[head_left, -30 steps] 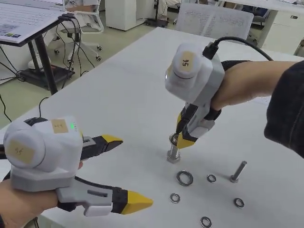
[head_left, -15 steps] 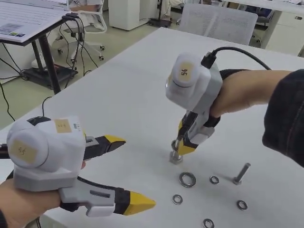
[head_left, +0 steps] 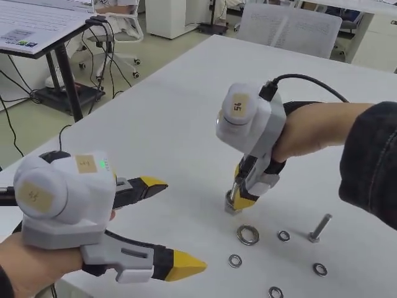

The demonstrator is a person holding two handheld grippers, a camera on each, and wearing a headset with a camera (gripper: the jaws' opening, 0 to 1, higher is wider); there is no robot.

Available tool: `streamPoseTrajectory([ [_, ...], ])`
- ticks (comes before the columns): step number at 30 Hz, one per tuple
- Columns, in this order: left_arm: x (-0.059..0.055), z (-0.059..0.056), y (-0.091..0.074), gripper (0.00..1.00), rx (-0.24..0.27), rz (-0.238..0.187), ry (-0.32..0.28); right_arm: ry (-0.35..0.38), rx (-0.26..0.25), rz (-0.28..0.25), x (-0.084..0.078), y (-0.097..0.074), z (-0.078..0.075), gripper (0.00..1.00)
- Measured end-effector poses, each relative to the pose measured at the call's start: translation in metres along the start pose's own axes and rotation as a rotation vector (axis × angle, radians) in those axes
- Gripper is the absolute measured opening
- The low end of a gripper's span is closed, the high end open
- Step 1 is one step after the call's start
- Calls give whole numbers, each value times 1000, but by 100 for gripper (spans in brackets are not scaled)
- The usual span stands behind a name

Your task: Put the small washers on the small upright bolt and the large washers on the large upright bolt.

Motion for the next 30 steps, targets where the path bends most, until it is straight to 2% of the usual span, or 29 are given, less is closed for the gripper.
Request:
streamPoseTrajectory([
  [19,-1,1,2,83,-1,-3,-5,6,11,2,-5,3,5,24],
  [30,-1,1,2,83,-3,-2,-3,5,5,0,-11,1,5,30],
])
Point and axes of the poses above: the centre of the closed fingertips' face, and the gripper's own axes: y roughly forward along the fingers, z roughly to its left, x roughly out of its top, the point moved 3 cm from there along -y, roughly backward along the fingers, and after that the axes turned 12 degrees about y, right-handed, at the moved point
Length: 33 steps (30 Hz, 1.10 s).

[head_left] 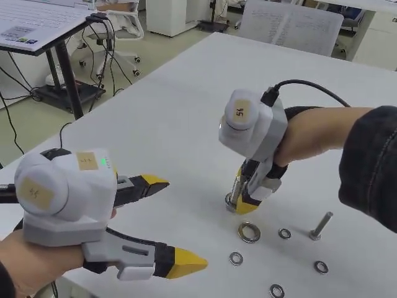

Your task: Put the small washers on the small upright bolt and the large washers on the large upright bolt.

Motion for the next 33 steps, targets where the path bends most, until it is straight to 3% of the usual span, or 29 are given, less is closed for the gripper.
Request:
streamPoseTrajectory([
  [33,0,-5,0,83,-19,5,7,73,-9,-2,-28,-6,3,31],
])
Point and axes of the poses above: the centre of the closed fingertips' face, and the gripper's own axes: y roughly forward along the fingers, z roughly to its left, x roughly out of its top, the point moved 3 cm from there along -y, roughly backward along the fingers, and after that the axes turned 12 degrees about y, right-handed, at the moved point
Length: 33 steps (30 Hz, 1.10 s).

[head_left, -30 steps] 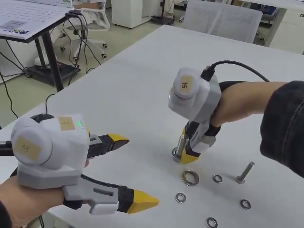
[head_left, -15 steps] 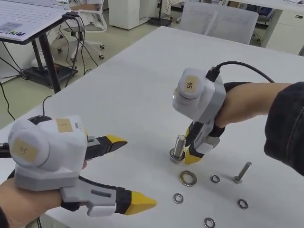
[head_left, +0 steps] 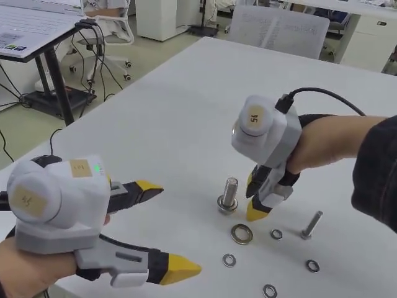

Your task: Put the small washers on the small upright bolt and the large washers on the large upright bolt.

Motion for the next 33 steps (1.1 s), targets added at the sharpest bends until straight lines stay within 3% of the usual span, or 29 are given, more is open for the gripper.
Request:
streamPoseTrajectory([
  [33,2,-1,-1,82,-1,-2,7,3,33,-15,-9,7,31,33],
])
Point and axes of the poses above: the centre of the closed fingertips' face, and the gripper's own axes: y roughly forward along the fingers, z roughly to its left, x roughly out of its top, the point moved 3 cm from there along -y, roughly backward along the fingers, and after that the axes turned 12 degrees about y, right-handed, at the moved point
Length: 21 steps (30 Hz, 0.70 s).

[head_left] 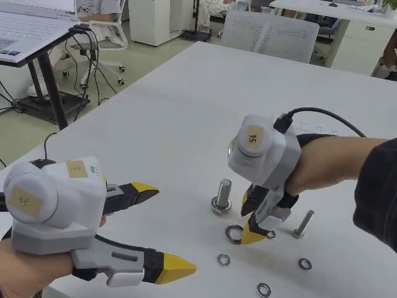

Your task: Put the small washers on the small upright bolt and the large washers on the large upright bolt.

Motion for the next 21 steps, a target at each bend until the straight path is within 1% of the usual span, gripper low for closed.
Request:
streamPoseTrajectory([
  [14,2,1,0,82,2,-4,-1,-14,10,0,4,6,8,34],
  [21,2,1,0,82,2,-6,0,-27,-2,5,7,7,11,33],
])
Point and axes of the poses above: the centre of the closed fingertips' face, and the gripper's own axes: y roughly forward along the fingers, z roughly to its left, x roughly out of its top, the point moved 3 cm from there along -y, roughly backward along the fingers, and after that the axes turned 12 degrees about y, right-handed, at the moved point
